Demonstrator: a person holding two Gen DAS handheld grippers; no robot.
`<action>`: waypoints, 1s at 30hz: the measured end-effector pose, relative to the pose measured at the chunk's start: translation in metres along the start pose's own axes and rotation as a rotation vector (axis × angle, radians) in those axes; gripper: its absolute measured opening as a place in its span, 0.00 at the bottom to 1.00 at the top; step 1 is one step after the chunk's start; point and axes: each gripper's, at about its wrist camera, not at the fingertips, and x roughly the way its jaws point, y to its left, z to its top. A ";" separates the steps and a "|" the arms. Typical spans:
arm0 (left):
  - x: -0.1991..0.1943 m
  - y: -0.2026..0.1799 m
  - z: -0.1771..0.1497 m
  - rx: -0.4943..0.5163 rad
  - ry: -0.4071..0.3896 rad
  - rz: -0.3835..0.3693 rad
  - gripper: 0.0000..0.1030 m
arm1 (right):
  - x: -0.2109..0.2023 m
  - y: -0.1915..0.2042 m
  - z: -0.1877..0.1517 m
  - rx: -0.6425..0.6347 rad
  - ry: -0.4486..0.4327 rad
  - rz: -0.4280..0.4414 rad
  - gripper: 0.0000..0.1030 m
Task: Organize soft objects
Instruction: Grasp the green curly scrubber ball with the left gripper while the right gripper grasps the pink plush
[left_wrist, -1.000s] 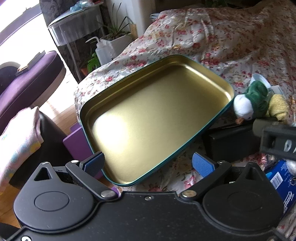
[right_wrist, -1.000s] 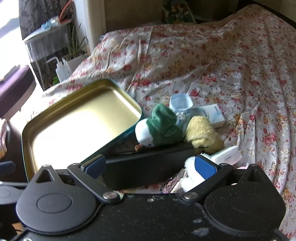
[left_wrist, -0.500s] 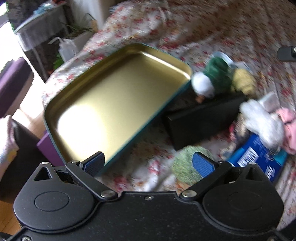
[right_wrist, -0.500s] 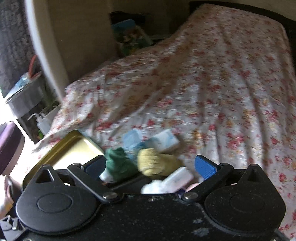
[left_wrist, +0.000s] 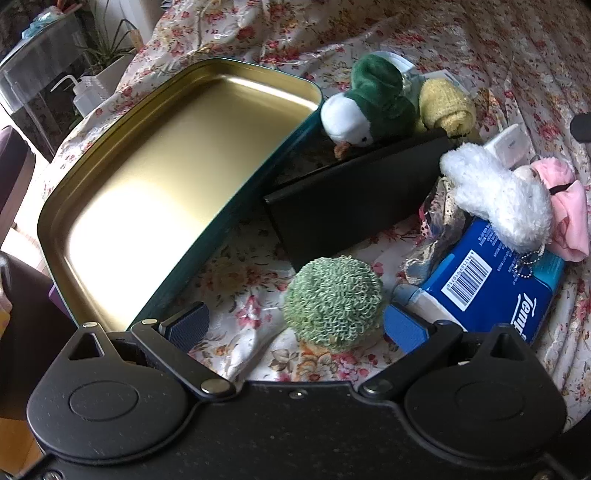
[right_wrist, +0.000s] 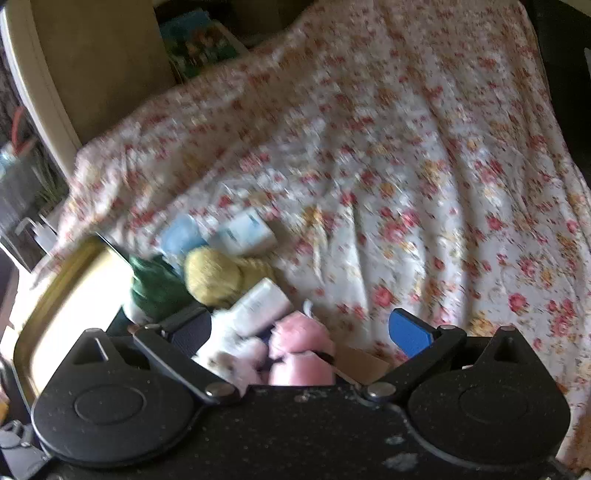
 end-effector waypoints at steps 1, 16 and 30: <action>0.001 -0.001 0.000 0.002 0.003 0.003 0.96 | 0.003 -0.001 0.000 0.008 0.015 0.004 1.00; 0.031 -0.005 0.004 -0.034 0.085 -0.015 0.92 | 0.041 -0.010 -0.009 -0.009 0.184 -0.013 0.74; 0.035 -0.008 0.003 -0.044 0.090 -0.048 0.75 | 0.044 -0.006 -0.010 -0.018 0.201 0.026 0.39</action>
